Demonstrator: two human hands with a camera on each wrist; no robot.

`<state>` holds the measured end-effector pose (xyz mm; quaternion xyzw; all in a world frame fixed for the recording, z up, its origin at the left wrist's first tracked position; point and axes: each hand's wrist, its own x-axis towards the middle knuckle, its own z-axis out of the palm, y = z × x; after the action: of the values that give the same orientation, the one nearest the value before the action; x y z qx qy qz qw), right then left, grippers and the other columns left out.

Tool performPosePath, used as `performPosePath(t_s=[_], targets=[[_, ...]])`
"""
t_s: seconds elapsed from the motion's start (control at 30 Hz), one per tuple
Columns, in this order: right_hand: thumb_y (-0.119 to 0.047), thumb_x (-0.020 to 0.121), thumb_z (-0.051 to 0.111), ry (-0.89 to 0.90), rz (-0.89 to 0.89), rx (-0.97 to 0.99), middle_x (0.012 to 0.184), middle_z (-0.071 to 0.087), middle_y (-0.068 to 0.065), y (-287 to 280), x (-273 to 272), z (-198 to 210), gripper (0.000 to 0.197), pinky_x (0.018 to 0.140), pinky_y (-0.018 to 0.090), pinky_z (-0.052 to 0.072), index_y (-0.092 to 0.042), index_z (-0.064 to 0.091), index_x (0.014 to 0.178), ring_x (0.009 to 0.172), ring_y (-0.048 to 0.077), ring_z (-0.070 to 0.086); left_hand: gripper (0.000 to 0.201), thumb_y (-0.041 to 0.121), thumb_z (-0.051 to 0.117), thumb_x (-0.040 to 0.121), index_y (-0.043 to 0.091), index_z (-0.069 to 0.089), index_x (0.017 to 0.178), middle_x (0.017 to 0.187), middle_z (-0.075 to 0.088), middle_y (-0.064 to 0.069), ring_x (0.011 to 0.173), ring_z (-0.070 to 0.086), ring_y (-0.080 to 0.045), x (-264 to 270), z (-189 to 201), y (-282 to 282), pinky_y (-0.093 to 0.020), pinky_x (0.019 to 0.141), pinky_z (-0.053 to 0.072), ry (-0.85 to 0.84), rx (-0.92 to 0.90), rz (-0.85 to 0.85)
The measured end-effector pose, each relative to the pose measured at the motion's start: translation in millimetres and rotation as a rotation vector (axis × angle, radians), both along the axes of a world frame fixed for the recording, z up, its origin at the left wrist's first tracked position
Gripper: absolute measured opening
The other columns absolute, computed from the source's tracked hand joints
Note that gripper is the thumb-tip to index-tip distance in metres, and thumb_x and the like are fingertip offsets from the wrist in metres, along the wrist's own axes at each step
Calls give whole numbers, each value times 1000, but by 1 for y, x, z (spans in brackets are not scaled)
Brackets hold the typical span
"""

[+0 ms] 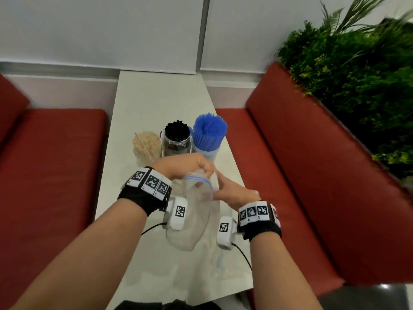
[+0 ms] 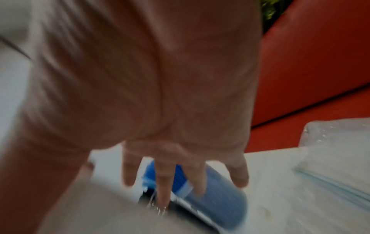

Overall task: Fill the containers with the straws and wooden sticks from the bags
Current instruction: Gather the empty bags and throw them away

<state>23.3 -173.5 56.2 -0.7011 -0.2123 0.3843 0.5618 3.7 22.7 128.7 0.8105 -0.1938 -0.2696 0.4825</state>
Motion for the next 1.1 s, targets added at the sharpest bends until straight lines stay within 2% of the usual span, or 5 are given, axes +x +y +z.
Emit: performPosePath(t_s=[0.2, 0.4, 0.57, 0.77, 1.1], targets=[[-32, 74, 80, -15, -296, -394, 69, 69, 5, -42, -39, -42, 20, 72, 47, 54, -15, 70, 71, 65, 22, 62, 33, -8, 49, 89, 14, 73, 90, 84, 70, 3, 65, 60, -4, 12, -27, -11, -14, 57, 45, -62, -207, 634], [3, 88, 58, -7, -742, -239, 100, 67, 17, -79, -26, -50, 31, 73, 51, 58, -26, 64, 98, 83, 28, 63, 23, 10, 53, 94, 16, 74, 99, 103, 70, -8, 89, 66, -17, 23, -33, -68, -32, 81, 55, -40, -420, 341], [-11, 93, 65, -18, -644, -681, 118, 62, 12, -90, -14, -97, 40, 81, 35, 52, -5, 55, 131, 106, 30, 63, 41, 34, 54, 98, 10, 59, 130, 136, 55, -9, 126, 50, -28, 21, -125, -146, -35, 107, 35, -47, 304, -152], [-53, 68, 88, 109, -514, -1203, 163, 16, 21, -111, -23, -147, 129, 119, 59, 24, -22, 2, 159, 151, 44, 15, 80, 41, 64, 84, 38, 16, 148, 161, -11, 11, 148, -4, -32, -31, -247, -153, -59, 110, 17, 33, 791, 90], [-3, 87, 64, 19, -405, -893, 143, 32, 20, -48, 2, -149, 72, 84, 38, 52, -18, 28, 148, 114, 40, 57, 151, 36, 90, 57, 47, -39, 135, 157, -24, -8, 137, 8, -40, -17, -241, -128, -59, 103, 37, 155, 737, 306]])
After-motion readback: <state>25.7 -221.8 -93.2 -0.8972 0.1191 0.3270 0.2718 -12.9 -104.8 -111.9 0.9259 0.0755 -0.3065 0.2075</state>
